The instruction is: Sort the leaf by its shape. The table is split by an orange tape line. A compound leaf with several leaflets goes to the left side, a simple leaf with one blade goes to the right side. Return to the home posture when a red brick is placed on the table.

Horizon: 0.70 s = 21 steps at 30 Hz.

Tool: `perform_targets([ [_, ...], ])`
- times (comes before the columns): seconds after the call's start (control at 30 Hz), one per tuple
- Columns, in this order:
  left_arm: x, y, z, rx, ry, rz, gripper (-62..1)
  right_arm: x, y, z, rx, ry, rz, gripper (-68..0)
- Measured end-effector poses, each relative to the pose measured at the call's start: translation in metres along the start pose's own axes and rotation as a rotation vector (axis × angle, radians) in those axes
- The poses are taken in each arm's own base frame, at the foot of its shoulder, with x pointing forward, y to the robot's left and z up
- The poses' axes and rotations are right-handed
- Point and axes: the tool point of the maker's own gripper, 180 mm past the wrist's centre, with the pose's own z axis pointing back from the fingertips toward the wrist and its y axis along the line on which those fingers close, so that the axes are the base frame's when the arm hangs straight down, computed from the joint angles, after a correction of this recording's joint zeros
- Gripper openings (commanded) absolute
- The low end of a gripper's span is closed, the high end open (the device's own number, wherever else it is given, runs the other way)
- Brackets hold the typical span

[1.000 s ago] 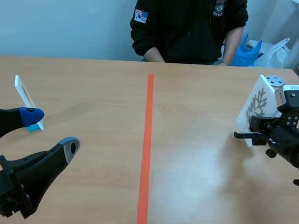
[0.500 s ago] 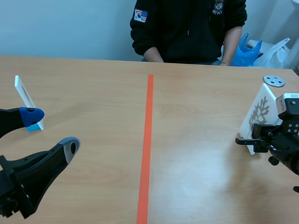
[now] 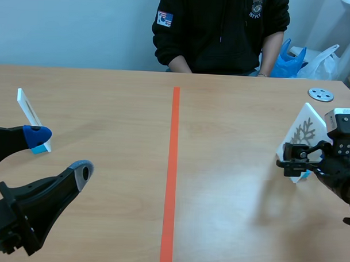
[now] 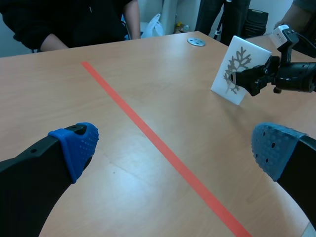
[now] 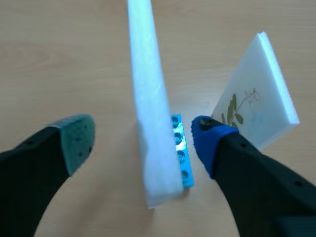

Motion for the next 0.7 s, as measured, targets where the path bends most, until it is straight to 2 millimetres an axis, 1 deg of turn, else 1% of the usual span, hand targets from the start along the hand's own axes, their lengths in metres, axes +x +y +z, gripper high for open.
perform_targets([
  [0.1,0.0,0.0,0.0,0.0,0.0,0.0,1.4,0.009,0.001,0.0,0.003,-0.035,0.004,-13.9],
  [0.17,0.0,0.0,0.0,0.0,0.0,0.0,1.4,0.021,0.003,-0.001,0.009,-0.063,0.011,-9.4],
  [0.23,0.0,0.0,0.0,0.0,0.0,0.0,1.4,0.04,0.004,0.002,0.014,-0.113,0.017,-5.8],
  [0.33,0.0,0.0,0.0,0.0,0.0,0.0,1.4,0.076,-0.002,0.015,-0.002,-0.215,0.005,0.4],
  [0.47,0.0,0.0,0.0,0.0,0.0,0.0,1.4,0.113,-0.01,0.041,-0.022,-0.299,-0.007,0.4],
  [0.63,0.0,0.0,0.0,0.0,0.0,0.0,1.4,0.141,-0.008,0.075,0.013,-0.315,0.034,0.4],
  [0.7,0.0,0.0,0.0,0.0,0.001,0.0,1.4,0.155,-0.004,0.09,0.042,-0.341,0.047,0.4],
])
